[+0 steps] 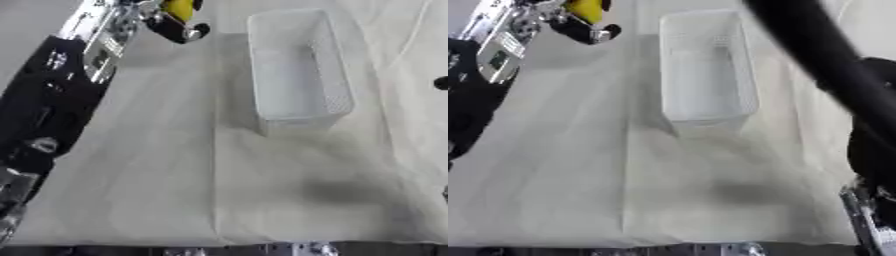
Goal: Pick up objects on the table and place them in the box.
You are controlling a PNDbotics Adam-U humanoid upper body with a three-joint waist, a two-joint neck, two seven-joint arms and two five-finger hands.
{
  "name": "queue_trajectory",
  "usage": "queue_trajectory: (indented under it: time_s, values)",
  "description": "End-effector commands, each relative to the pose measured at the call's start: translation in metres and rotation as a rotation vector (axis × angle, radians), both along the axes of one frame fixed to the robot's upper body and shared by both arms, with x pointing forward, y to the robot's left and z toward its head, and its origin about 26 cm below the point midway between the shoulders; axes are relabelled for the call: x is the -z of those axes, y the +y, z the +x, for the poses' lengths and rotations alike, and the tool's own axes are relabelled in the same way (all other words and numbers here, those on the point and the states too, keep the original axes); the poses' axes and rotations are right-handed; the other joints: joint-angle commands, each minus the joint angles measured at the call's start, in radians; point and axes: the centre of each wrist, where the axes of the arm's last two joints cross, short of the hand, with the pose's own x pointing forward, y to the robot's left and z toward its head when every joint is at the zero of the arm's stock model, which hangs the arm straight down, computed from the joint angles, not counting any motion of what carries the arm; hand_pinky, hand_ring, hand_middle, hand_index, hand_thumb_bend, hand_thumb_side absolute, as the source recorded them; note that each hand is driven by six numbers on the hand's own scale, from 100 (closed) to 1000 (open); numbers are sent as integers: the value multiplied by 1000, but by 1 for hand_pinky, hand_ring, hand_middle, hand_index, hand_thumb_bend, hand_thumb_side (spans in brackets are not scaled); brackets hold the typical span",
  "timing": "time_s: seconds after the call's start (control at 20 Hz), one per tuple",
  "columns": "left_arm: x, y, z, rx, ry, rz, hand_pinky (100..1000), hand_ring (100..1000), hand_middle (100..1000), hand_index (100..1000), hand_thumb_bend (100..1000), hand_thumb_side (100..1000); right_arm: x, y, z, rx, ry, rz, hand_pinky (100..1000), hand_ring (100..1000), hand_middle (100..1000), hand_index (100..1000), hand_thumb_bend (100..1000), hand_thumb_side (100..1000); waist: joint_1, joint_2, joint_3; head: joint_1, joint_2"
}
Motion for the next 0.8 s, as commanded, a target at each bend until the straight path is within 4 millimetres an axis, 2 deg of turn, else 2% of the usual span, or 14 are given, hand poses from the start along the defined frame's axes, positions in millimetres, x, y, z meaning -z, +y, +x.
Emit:
queue_trajectory:
  time_s: [0.05, 0.25, 0.8]
  values:
    - [-8, -19, 2, 44, -27, 5, 100, 100, 100, 162, 291, 100, -6, 1, -1, -10, -22, -6, 691, 805, 844, 822, 362, 1000, -3, -19, -6, -5, -15]
    - [-4, -42, 5, 91, -25, 7, 100, 100, 100, 163, 287, 100, -8, 1, 0, -17, -23, -7, 691, 803, 843, 820, 361, 1000, -1, -19, -13, -5, -17]
    - [15, -88, 9, 193, -3, 1, 100, 100, 100, 168, 264, 100, -9, 2, 1, -30, -24, -9, 688, 799, 843, 819, 359, 1000, 0, -20, -23, -5, -22]
